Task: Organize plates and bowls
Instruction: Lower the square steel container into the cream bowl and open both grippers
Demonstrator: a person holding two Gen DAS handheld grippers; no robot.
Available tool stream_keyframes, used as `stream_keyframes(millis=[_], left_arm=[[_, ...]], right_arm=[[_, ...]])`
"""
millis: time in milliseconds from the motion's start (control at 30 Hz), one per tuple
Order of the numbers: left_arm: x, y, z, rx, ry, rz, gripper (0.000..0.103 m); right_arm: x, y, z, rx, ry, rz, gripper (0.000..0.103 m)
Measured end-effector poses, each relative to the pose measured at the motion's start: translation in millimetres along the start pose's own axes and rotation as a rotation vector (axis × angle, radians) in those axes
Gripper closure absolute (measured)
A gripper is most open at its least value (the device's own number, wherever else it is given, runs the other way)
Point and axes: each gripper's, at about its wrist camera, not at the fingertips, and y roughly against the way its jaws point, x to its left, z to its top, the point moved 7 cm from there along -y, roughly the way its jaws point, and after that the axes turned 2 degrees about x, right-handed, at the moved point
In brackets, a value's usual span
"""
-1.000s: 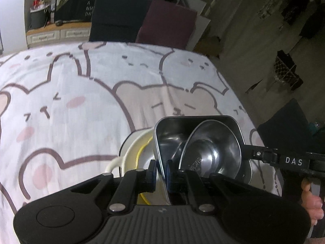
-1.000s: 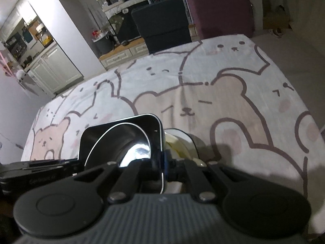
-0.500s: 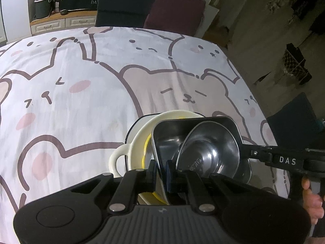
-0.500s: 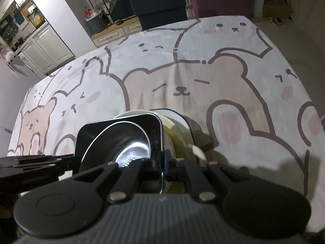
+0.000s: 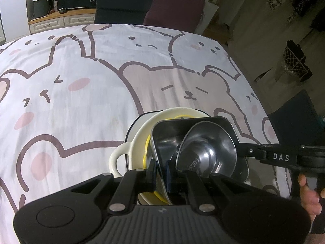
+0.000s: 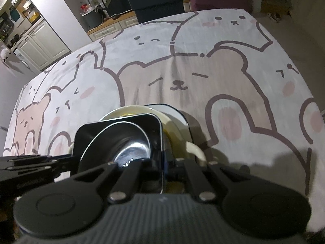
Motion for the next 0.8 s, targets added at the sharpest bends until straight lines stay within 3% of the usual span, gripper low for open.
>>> stream_keyframes(millis=[800], left_arm=[[-0.3,6.4,-1.0,-0.012,-0.024,-0.005,0.09]], right_arm=[[-0.3,-1.3,4.5,-0.015,0.041,-0.051,0.094]])
